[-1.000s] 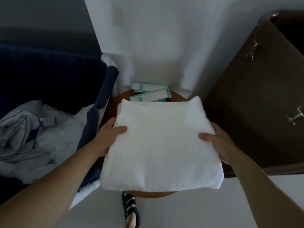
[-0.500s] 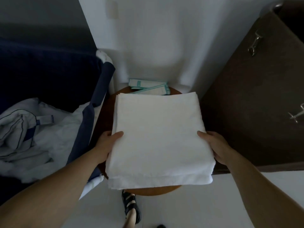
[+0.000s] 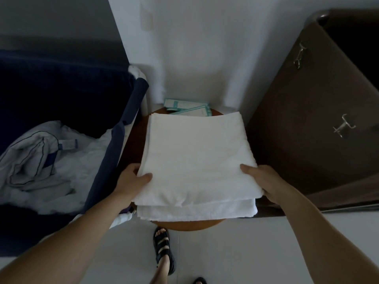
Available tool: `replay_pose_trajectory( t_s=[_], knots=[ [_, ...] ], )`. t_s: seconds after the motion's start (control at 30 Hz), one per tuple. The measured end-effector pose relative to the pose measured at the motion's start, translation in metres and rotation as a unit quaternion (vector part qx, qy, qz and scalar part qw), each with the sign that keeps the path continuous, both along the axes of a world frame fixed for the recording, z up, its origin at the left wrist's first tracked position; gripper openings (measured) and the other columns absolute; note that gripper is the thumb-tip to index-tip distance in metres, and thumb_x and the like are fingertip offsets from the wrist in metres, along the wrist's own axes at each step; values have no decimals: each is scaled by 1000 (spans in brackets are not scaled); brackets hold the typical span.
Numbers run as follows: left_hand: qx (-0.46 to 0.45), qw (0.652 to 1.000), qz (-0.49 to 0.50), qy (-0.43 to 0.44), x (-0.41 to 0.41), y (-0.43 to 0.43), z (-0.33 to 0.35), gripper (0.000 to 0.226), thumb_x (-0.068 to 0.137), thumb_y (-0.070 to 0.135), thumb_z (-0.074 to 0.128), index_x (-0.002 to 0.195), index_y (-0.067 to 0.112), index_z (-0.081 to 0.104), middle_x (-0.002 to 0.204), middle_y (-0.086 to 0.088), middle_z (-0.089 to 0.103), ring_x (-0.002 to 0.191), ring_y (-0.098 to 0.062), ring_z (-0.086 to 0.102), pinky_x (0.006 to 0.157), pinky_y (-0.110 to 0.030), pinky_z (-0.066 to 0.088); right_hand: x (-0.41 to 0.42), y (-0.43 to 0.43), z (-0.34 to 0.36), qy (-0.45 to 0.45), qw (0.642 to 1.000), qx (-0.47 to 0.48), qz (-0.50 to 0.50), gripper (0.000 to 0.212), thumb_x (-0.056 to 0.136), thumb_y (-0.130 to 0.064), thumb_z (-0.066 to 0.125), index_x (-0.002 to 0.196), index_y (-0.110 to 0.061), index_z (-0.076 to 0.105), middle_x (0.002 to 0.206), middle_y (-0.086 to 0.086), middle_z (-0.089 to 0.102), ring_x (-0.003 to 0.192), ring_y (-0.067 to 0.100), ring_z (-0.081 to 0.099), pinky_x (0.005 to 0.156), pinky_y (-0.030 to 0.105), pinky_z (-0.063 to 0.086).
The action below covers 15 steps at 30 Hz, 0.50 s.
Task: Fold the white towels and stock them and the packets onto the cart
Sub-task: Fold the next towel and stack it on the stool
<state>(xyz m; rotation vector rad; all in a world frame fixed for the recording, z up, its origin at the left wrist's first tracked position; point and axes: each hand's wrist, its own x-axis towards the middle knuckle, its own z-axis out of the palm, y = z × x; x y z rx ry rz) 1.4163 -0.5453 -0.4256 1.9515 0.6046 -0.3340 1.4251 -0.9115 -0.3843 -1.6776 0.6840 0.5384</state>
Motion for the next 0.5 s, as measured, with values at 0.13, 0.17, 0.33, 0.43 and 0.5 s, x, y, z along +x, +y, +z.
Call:
replay_pose_trajectory(
  t_s=[0.13, 0.17, 0.33, 0.43, 0.5],
  knots=[
    [82, 996, -30, 19, -7, 0, -9, 43, 95, 24, 63, 131, 8, 48, 115, -4, 57, 98, -22, 55, 78, -32, 46, -9, -10, -24, 50, 995, -87, 2, 50, 86, -42, 75, 116, -5, 61, 110, 10, 66, 95, 28, 65, 67, 37, 56],
    [101, 993, -49, 39, -13, -2, -18, 42, 95, 26, 61, 129, 6, 48, 119, -9, 57, 103, -27, 56, 84, -38, 48, -14, -10, -34, 60, 989, -132, 15, 56, 85, -45, 74, 118, -2, 60, 110, 12, 65, 95, 29, 64, 70, 40, 58],
    [145, 987, -58, 40, -28, -8, -42, 41, 97, 26, 58, 126, -1, 48, 127, -20, 54, 115, -37, 54, 97, -42, 45, -25, -6, -57, 29, 952, -291, 91, 64, 86, -57, 66, 119, -3, 57, 114, 15, 65, 101, 35, 62, 89, 46, 53],
    [176, 983, -48, -28, -26, -5, -40, 37, 95, 21, 59, 126, 3, 51, 122, -17, 57, 109, -34, 57, 88, -36, 45, -22, -7, -51, -5, 950, -301, 83, 54, 89, -53, 65, 116, -8, 57, 108, 10, 64, 96, 31, 61, 82, 40, 50],
    [185, 981, -45, -50, -31, -6, -43, 36, 95, 20, 59, 127, 5, 51, 120, -14, 56, 107, -34, 58, 84, -35, 44, -27, -8, -53, -22, 948, -306, 84, 51, 90, -53, 64, 117, -10, 56, 107, 9, 65, 94, 31, 61, 80, 38, 50]
  ],
)
